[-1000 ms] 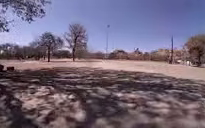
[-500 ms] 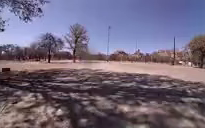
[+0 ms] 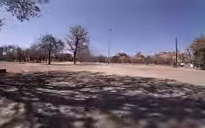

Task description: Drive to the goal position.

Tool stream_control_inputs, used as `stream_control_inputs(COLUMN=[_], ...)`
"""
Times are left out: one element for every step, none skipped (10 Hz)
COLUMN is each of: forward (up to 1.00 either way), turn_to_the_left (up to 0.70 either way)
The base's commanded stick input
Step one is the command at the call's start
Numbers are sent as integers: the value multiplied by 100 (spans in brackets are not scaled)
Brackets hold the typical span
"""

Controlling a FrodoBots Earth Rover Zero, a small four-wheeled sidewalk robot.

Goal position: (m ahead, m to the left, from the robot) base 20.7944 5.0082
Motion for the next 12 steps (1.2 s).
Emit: stream_control_inputs(forward=[100, 100, 100, 100, 100, 100, 100, 100, 100, 100, 100, 100], turn_to_the_left=[-15, -3, 0, 0, 0, 0, 0, 0, 0, 0, 0, 0])
